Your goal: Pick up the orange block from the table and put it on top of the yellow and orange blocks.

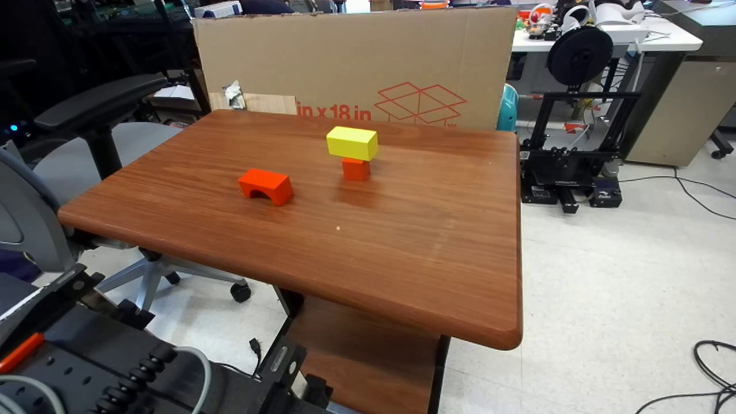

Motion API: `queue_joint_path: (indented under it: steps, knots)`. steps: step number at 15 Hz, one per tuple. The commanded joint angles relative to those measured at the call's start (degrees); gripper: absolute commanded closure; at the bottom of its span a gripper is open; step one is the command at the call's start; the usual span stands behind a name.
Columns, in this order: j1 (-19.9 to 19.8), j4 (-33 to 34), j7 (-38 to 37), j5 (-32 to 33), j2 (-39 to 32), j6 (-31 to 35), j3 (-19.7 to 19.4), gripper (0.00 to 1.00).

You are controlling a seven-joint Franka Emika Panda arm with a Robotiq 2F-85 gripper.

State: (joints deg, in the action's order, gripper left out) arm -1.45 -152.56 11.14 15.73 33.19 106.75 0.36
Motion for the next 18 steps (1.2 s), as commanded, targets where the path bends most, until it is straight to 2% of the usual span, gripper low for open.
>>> queue_joint_path:
  steps: [1,2,5,9,14,18]
  knots:
    - [0.8,0.1,-0.4,0.4,0.0,-0.2,-0.8,0.00]
    - [0.8,0.1,-0.4,0.4,0.0,-0.2,-0.8,0.00]
    - [0.7,-1.3,-2.0,0.6,-2.1,6.4,-0.8,0.00]
    - [-0.5,-3.2,-7.5,0.0,-8.7,21.7,-1.0,0.00]
    - [-1.6,-3.5,-15.2,-1.4,-21.6,41.2,-0.6,0.00]
    - [-1.1,-0.3,-13.9,-4.7,-33.3,50.8,-1.6,0.00]
